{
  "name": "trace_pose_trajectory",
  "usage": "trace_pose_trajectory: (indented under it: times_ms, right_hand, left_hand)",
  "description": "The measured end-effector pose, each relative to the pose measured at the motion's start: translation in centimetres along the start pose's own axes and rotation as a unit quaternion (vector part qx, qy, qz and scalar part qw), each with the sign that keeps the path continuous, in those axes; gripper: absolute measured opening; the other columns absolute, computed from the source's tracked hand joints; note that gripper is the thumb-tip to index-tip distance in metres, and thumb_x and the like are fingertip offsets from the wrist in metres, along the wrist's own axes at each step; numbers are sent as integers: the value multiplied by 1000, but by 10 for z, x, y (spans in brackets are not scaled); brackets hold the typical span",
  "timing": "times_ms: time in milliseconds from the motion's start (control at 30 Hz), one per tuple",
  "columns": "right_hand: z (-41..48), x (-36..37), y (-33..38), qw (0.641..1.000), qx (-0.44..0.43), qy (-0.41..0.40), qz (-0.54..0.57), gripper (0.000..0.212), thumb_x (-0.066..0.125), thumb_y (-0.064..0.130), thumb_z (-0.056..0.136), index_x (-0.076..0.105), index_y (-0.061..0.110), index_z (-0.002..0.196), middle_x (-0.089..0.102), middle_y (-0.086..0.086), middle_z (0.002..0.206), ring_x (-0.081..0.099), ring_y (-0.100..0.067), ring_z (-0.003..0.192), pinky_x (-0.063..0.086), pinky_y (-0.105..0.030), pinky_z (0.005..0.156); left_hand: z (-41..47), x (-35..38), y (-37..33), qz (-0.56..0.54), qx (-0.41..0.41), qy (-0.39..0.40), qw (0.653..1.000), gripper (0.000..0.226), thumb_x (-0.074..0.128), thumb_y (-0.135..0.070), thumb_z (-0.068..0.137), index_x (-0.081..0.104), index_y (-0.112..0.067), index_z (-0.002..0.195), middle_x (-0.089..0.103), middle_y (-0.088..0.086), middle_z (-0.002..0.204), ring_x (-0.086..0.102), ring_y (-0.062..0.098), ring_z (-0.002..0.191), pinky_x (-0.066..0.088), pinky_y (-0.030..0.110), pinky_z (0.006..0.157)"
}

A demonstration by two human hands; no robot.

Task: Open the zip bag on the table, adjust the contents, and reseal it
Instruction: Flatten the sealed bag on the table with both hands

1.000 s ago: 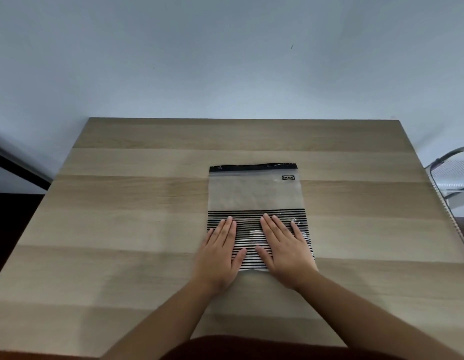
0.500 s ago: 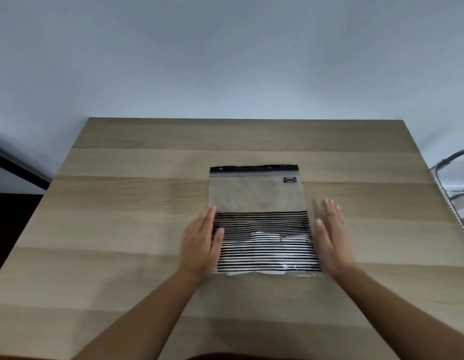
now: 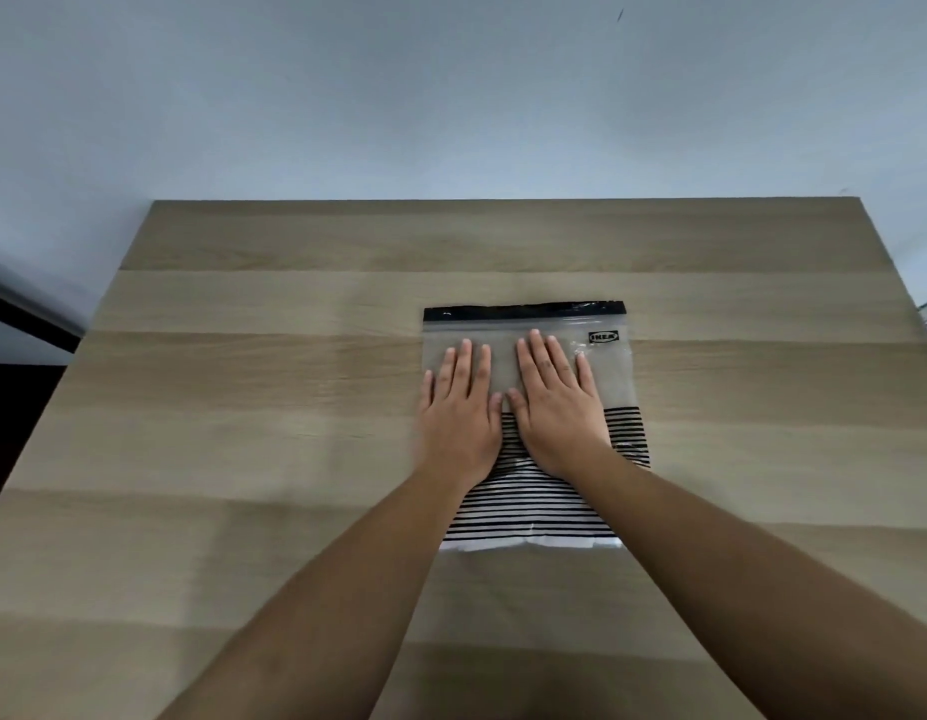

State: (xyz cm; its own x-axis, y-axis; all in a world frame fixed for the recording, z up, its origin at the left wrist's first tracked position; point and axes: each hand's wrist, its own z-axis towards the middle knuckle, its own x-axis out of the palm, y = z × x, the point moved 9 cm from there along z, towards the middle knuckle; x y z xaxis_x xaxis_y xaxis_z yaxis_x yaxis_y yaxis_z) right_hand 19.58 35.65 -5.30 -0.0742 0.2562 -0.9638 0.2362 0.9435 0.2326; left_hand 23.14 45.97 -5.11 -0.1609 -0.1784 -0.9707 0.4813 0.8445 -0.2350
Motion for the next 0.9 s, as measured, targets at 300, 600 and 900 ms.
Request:
trace_pose_trajectory:
  times_ms: [300, 600, 900]
  right_hand:
    - [-5, -8, -29, 1000, 2, -4, -20, 64, 6, 54, 93, -8, 24, 147, -7, 7, 158, -10, -9, 145, -6, -37, 118]
    - [-25, -21, -92, 997, 60, -6, -38, 62, 0, 56, 92, -17, 27, 144, -17, 10, 154, -18, -9, 142, -9, -37, 117]
    - [8, -62, -80, 977, 152, -77, 127, 60, 26, 39, 97, 5, 16, 148, 7, -1, 159, 4, -16, 146, 5, -38, 117]
  left_hand:
    - [1, -4, 13, 15, 5, 9, 1000, 59, 9, -49, 94, -6, -28, 147, -3, -3, 159, -7, 15, 145, -5, 39, 115]
    - [-1, -11, 46, 34, -10, 19, 999, 59, 4, -47, 94, -15, -24, 145, -11, -4, 157, -14, 13, 143, -9, 39, 115]
    - [9, -31, 39, -54, -23, -16, 998, 59, 16, -41, 98, -2, -17, 148, -2, 0, 159, -6, 11, 144, -5, 31, 116]
